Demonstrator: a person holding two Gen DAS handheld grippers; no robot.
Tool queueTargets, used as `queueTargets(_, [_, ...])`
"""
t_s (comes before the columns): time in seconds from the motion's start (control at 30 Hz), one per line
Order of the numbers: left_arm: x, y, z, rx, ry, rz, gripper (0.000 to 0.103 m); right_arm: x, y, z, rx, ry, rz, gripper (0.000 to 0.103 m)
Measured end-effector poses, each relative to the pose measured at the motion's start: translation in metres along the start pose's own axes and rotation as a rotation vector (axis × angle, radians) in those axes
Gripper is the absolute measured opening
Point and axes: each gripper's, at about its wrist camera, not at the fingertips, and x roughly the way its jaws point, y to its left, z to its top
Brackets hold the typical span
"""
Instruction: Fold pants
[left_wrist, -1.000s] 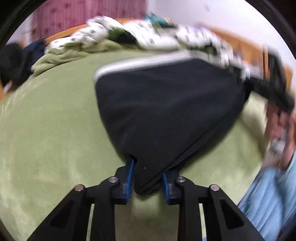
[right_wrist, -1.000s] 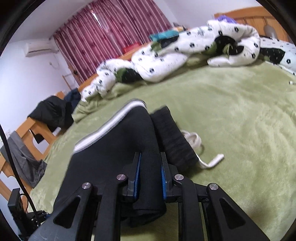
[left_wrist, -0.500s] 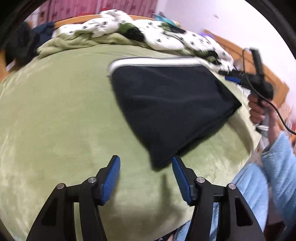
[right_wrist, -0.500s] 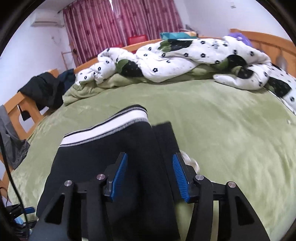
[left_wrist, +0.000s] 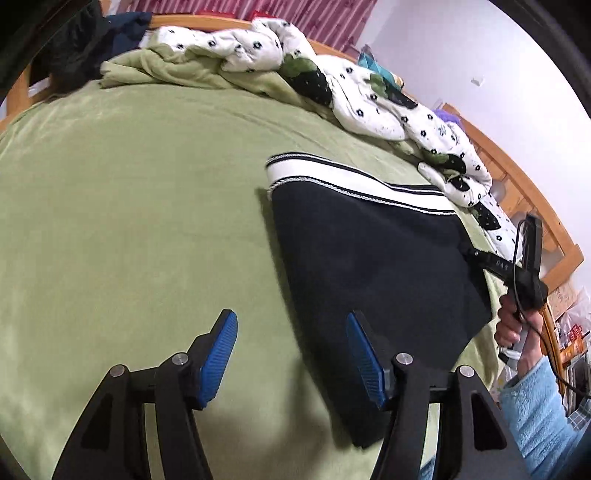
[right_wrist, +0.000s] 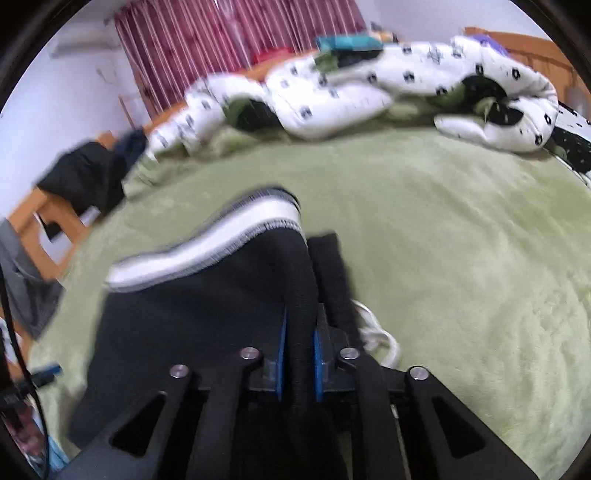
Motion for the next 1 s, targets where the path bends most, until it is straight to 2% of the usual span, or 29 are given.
queueTargets(0.07, [0.016, -0.001, 0.008, -0.015, 0.031, -0.016, 0.059, -0.013, 0.000, 0.006, -0.020, -0.021, -0.033, 0.046])
queueTargets(0.1, [0.023, -0.002, 0.012, -0.028, 0.040, -0.037, 0.059, -0.017, 0.001, 0.008, -0.021, -0.047, -0.047, 0.050])
queueTargets(0.13, [0.032, -0.001, 0.015, -0.042, 0.052, -0.065, 0.059, -0.022, 0.000, 0.012, -0.012, -0.073, -0.051, 0.059])
queueTargets(0.17, [0.041, 0.001, 0.018, -0.060, 0.066, -0.081, 0.059, -0.019, -0.002, 0.015, -0.002, -0.062, -0.023, 0.070])
queueTargets(0.27, [0.074, 0.006, 0.026, -0.120, 0.117, -0.137, 0.059, 0.018, -0.008, 0.021, -0.006, 0.086, 0.002, 0.073])
queueTargets(0.3, [0.086, 0.008, 0.027, -0.146, 0.139, -0.177, 0.059, 0.029, -0.011, 0.018, 0.008, 0.116, 0.044, 0.074])
queueTargets(0.33, [0.095, 0.009, 0.028, -0.166, 0.135, -0.223, 0.059, 0.039, -0.015, 0.016, 0.040, 0.141, 0.101, 0.077])
queueTargets(0.37, [0.100, 0.009, 0.029, -0.176, 0.120, -0.239, 0.059, 0.047, -0.018, 0.013, 0.072, 0.164, 0.164, 0.078])
queueTargets(0.4, [0.103, 0.008, 0.030, -0.187, 0.112, -0.239, 0.052, 0.051, -0.019, 0.011, 0.073, 0.164, 0.172, 0.079])
queueTargets(0.43, [0.106, 0.006, 0.033, -0.206, 0.118, -0.242, 0.037, 0.051, -0.020, 0.010, 0.063, 0.154, 0.180, 0.078])
queueTargets(0.5, [0.106, 0.004, 0.038, -0.235, 0.131, -0.252, 0.020, 0.043, -0.019, 0.009, 0.080, 0.138, 0.177, 0.071])
queueTargets(0.57, [0.093, 0.000, 0.047, -0.254, 0.108, -0.263, 0.012, 0.024, -0.014, 0.014, 0.096, 0.111, 0.168, 0.044])
queueTargets(0.63, [0.069, -0.010, 0.059, -0.192, 0.056, -0.274, 0.011, 0.006, -0.013, 0.022, 0.167, 0.090, 0.237, 0.026])
queueTargets(0.67, [0.063, -0.011, 0.064, -0.182, 0.050, -0.287, 0.011, -0.001, -0.009, 0.025, 0.203, 0.085, 0.268, 0.023])
queueTargets(0.7, [0.056, -0.010, 0.068, -0.183, 0.040, -0.306, 0.011, -0.006, 0.000, 0.026, 0.196, 0.075, 0.259, 0.023])
queueTargets(0.77, [0.039, -0.002, 0.073, -0.167, 0.020, -0.292, 0.011, -0.009, 0.036, 0.026, 0.119, 0.078, 0.189, 0.022])
queueTargets(0.9, [-0.009, 0.053, 0.079, -0.192, -0.035, -0.236, 0.011, -0.006, 0.094, 0.015, 0.112, 0.092, 0.296, 0.021])
queueTargets(1.0, [-0.037, 0.098, 0.086, -0.202, -0.044, -0.171, 0.011, 0.005, 0.142, 0.003, 0.104, 0.086, 0.393, 0.020])
